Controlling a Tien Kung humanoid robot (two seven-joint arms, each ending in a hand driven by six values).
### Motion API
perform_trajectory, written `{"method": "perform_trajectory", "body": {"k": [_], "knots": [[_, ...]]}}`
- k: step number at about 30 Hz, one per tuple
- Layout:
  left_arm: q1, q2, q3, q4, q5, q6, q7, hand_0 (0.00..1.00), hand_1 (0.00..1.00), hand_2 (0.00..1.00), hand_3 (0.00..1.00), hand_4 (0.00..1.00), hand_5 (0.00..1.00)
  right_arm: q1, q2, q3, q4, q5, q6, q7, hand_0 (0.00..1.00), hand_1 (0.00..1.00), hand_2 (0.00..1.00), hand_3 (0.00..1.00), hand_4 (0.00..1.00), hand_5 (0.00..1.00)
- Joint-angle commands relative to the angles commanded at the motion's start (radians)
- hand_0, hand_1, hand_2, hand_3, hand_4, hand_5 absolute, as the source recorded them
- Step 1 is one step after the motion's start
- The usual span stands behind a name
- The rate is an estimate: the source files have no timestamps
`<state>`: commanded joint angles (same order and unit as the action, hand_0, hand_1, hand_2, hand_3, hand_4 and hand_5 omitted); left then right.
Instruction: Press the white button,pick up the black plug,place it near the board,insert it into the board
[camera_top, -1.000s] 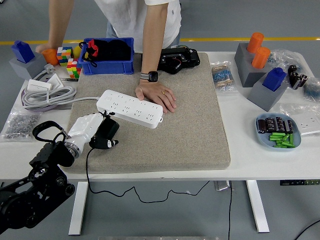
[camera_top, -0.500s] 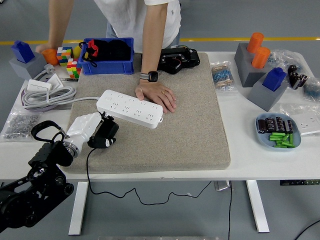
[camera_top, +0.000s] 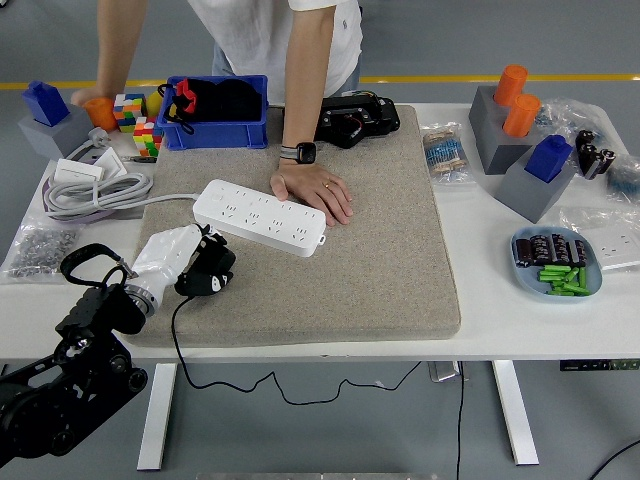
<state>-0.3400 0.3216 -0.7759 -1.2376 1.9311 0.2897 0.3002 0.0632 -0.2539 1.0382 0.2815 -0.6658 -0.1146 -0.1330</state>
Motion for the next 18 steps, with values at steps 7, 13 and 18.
{"method": "perform_trajectory", "body": {"k": [7, 13, 18], "knots": [[0.001, -0.002, -0.002, 0.008, 0.014, 0.012, -0.001, 0.289, 0.313, 0.392, 0.518, 0.542, 0.002, -0.002, 0.002, 0.001, 0.0, 0.003, -0.005, 0.01, 0.707, 0.629, 0.64, 0.62, 0.652, 0.362], [0.0, -0.004, -0.011, -0.002, 0.016, 0.023, -0.013, 0.275, 0.272, 0.354, 0.486, 0.491, 0.002, -0.004, 0.002, 0.0, 0.0, 0.003, -0.008, 0.015, 0.706, 0.628, 0.638, 0.619, 0.652, 0.362], [-0.003, -0.001, -0.028, -0.021, 0.018, 0.022, -0.012, 0.275, 0.272, 0.354, 0.486, 0.491, 0.002, -0.003, 0.003, 0.003, 0.0, 0.004, -0.01, 0.018, 0.706, 0.628, 0.638, 0.619, 0.652, 0.362]]}}
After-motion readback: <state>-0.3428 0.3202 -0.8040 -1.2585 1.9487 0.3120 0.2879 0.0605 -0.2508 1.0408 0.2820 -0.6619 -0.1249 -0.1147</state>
